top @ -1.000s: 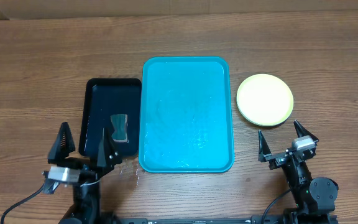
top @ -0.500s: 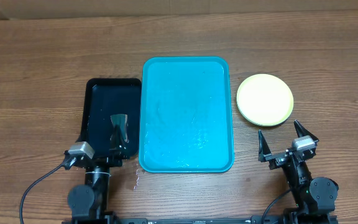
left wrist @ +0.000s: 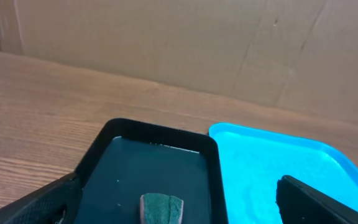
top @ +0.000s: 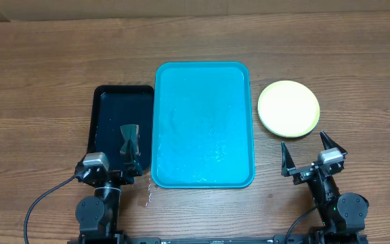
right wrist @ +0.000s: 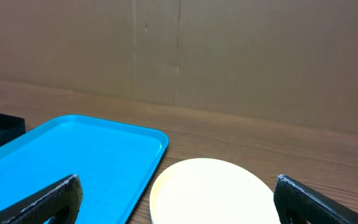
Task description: Clean dirty plates on tray and stack at the side
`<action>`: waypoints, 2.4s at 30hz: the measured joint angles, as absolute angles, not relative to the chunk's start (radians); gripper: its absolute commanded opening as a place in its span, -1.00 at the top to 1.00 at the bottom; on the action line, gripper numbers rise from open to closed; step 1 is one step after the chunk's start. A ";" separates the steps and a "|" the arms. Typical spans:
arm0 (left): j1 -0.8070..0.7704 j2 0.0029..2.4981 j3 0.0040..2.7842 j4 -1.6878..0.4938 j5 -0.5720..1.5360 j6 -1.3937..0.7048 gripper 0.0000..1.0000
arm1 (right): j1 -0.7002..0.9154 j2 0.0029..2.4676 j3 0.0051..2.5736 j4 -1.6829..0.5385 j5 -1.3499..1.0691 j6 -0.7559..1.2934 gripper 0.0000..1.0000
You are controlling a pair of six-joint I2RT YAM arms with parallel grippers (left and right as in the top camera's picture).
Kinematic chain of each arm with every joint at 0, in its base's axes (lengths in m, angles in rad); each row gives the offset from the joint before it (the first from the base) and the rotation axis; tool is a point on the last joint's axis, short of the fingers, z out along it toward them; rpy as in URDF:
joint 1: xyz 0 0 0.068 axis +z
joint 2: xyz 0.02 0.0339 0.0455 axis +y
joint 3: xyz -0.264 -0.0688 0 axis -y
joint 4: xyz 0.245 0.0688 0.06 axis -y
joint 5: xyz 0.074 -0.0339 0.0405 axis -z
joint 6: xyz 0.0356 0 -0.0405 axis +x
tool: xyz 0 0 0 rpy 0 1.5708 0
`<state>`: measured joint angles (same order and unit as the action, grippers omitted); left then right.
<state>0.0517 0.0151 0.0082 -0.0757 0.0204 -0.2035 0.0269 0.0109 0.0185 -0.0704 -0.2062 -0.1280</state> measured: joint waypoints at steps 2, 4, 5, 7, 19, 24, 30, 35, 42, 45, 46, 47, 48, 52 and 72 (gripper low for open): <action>0.052 0.015 0.008 -0.076 0.023 -0.190 -1.00 | 0.027 0.011 0.019 -0.070 -0.206 -0.128 -1.00; 0.052 0.015 0.008 -0.076 0.026 -0.179 -1.00 | 0.027 0.011 0.019 -0.070 -0.207 -0.128 -0.99; 0.052 0.015 0.008 -0.076 0.026 -0.176 -1.00 | 0.027 0.011 0.019 -0.070 -0.206 -0.128 -0.99; 0.052 0.015 0.008 -0.076 0.026 -0.173 -0.99 | 0.027 0.011 0.019 -0.070 -0.206 -0.128 -1.00; 0.052 0.015 0.008 -0.076 0.026 -0.171 -1.00 | 0.027 0.011 0.019 -0.070 -0.207 -0.128 -0.99; 0.052 0.015 0.008 -0.076 0.026 -0.171 -1.00 | 0.027 0.011 0.019 -0.070 -0.206 -0.128 -0.99; 0.052 0.015 0.008 -0.076 0.026 -0.171 -1.00 | 0.027 0.011 0.019 -0.070 -0.206 -0.128 -0.99; 0.052 0.015 0.008 -0.076 0.026 -0.171 -1.00 | 0.027 0.011 0.019 -0.070 -0.206 -0.128 -1.00; 0.052 0.015 0.008 -0.076 0.026 -0.171 -0.99 | 0.027 0.011 0.019 -0.070 -0.207 -0.128 -0.99; 0.052 0.015 0.008 -0.076 0.026 -0.171 -0.99 | 0.027 0.011 0.019 -0.070 -0.206 -0.128 -1.00; 0.052 0.015 0.008 -0.076 0.026 -0.171 -1.00 | 0.027 0.011 0.019 -0.070 -0.206 -0.128 -0.99; 0.052 0.015 0.008 -0.076 0.026 -0.171 -1.00 | 0.027 0.011 0.019 -0.070 -0.207 -0.128 -0.99; 0.052 0.015 0.008 -0.076 0.026 -0.171 -1.00 | 0.027 0.011 0.019 -0.070 -0.206 -0.128 -0.99; 0.052 0.015 0.008 -0.075 0.026 -0.171 -1.00 | 0.027 0.011 0.019 -0.070 -0.206 -0.128 -0.99; 0.052 0.015 0.008 -0.075 0.026 -0.171 -0.99 | 0.027 0.011 0.019 -0.070 -0.206 -0.128 -0.99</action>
